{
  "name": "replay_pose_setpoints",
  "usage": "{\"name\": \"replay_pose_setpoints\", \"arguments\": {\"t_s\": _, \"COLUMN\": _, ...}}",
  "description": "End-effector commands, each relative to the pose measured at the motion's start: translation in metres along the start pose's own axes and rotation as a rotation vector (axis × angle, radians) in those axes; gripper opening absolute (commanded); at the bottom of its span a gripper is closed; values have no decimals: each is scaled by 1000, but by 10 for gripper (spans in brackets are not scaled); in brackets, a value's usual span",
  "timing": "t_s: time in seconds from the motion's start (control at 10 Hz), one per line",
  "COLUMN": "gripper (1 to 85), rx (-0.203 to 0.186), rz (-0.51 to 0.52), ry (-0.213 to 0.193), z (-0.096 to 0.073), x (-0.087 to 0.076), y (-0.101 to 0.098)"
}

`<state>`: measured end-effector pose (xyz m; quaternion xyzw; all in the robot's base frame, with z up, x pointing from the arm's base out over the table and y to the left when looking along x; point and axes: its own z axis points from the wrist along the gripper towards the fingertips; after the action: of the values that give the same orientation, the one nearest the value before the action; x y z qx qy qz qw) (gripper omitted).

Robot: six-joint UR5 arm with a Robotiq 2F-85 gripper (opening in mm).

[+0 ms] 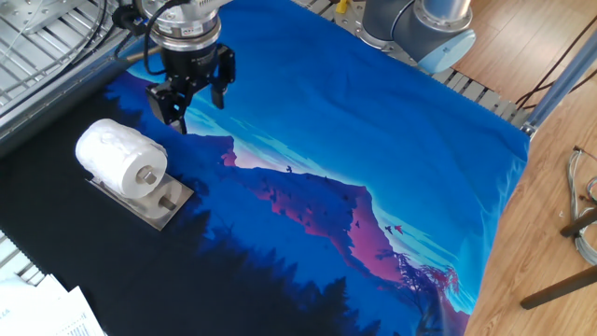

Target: Take the roll of paper down from the shelf

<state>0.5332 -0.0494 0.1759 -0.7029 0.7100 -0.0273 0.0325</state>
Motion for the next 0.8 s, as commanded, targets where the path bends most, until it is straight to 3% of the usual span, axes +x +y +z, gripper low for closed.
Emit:
{"name": "replay_pose_setpoints", "arguments": {"t_s": 0.0, "gripper": 850, "rx": -39, "rz": -196, "ry": 67, "z": 3, "x": 39, "y": 2}}
{"name": "replay_pose_setpoints", "arguments": {"t_s": 0.3, "gripper": 850, "rx": -36, "rz": -231, "ry": 56, "z": 3, "x": 82, "y": -9}}
{"name": "replay_pose_setpoints", "arguments": {"t_s": 0.5, "gripper": 850, "rx": 12, "rz": -213, "ry": 39, "z": 7, "x": 106, "y": -27}}
{"name": "replay_pose_setpoints", "arguments": {"t_s": 0.7, "gripper": 850, "rx": 54, "rz": -218, "ry": 11, "z": 25, "x": 125, "y": -46}}
